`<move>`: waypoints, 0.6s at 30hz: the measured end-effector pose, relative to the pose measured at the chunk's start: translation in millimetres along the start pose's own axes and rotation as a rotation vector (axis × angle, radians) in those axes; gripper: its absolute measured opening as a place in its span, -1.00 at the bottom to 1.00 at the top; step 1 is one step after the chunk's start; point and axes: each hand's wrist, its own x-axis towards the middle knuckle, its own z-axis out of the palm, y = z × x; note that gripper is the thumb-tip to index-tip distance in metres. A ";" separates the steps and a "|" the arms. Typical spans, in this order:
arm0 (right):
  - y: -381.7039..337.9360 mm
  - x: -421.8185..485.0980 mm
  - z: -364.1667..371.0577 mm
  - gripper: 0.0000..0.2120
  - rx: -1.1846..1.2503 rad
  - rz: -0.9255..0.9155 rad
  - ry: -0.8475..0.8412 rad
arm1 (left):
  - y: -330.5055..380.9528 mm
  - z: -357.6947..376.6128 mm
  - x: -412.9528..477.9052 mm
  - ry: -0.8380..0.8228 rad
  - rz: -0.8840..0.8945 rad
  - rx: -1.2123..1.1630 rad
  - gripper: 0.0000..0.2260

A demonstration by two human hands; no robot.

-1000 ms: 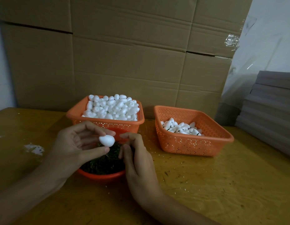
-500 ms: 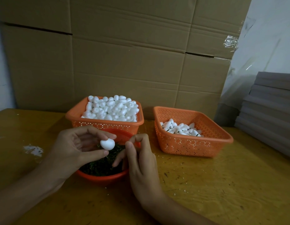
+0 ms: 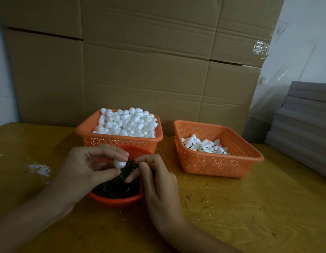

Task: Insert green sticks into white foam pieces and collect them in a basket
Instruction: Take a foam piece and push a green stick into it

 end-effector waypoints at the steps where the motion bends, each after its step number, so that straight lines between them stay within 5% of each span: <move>1: -0.3 0.2 -0.1 -0.83 0.002 0.003 0.002 | 0.5 0.0 -0.1 0.005 -0.006 0.007 -0.58; 18: 8.2 0.1 2.9 -0.69 -0.109 -0.009 -0.027 | 2.3 3.6 -2.3 0.031 0.048 0.007 -0.65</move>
